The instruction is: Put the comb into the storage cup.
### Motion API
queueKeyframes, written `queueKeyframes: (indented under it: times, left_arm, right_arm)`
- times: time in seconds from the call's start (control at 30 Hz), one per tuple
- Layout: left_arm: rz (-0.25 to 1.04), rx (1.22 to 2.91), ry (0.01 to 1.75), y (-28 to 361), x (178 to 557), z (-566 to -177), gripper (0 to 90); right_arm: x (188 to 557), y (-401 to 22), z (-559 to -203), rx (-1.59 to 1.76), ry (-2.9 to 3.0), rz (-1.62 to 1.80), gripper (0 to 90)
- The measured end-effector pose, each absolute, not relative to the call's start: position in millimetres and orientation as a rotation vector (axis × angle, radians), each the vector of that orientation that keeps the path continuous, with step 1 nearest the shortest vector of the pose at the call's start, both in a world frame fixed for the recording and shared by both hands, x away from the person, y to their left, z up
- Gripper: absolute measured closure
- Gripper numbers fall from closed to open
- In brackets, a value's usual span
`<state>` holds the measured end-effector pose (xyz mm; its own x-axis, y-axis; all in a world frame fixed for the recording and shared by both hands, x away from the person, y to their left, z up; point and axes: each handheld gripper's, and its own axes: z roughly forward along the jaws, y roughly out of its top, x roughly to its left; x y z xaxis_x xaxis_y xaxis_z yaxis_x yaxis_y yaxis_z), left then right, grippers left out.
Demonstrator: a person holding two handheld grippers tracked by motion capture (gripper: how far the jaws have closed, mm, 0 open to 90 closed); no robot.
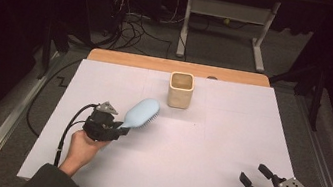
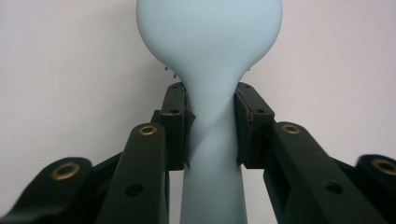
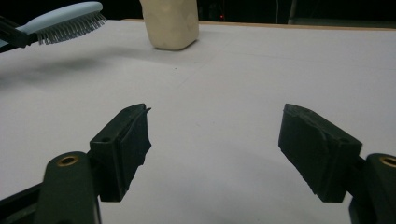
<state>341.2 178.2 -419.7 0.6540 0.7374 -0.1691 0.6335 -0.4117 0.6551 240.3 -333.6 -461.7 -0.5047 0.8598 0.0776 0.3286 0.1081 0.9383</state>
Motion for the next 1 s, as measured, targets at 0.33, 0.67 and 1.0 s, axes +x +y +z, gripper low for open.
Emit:
queueKeyframes:
  times: [0.33,0.67,1.0]
  left_arm:
    - [0.179,2.13,1.02,179,327,-417,69.0]
    - [0.168,2.122,0.945,170,307,-415,69.0]
    - [0.153,2.122,0.894,158,295,-415,68.9]
  right_arm:
    - [240,-333,-462,1.156,1.895,1.389,25.1]
    - [241,-332,-462,1.147,1.899,1.379,25.0]
    - [240,-329,-461,1.144,1.904,1.383,24.8]
